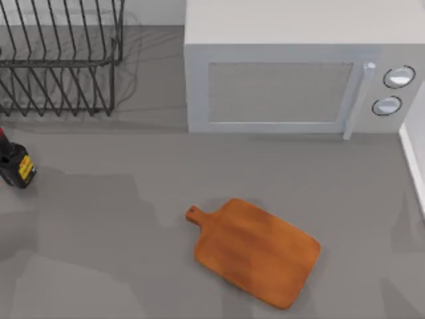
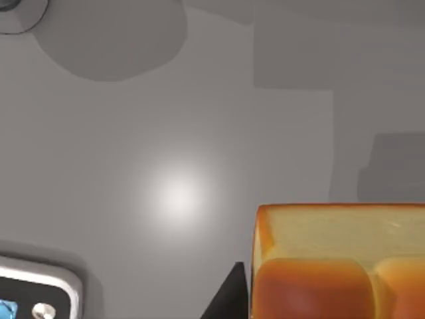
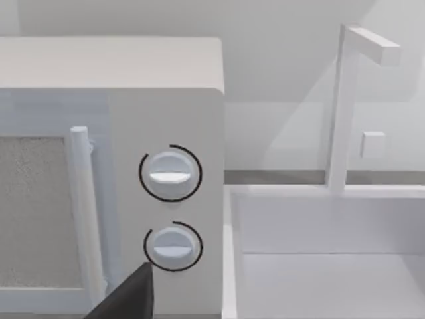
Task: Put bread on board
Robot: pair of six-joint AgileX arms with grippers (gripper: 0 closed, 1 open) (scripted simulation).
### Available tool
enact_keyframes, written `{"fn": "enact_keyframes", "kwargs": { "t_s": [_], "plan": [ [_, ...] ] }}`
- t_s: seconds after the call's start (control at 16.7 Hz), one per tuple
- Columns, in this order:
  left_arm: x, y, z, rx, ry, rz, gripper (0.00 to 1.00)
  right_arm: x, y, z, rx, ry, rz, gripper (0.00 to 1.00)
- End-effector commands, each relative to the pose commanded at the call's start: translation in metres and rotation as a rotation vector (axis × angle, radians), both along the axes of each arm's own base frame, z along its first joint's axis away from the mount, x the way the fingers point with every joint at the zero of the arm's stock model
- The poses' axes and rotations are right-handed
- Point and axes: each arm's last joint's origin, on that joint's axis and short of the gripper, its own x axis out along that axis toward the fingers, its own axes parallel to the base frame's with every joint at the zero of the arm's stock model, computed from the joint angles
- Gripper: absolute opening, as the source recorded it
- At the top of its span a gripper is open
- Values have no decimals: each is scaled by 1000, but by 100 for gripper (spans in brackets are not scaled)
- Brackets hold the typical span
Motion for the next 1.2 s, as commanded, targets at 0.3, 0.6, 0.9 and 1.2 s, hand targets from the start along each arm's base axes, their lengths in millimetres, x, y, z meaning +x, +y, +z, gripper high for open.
{"fn": "enact_keyframes", "kwargs": {
  "t_s": [0.3,0.6,0.9,1.2],
  "plan": [
    [5,-9,17,1,-48,56,0,0,0,0,0,0,0,100],
    [21,-47,56,-36,-163,225,0,0,0,0,0,0,0,100],
    [37,-114,84,-140,-224,454,0,0,0,0,0,0,0,100],
    [41,-199,86,-237,-168,722,0,0,0,0,0,0,0,100]
  ]
}}
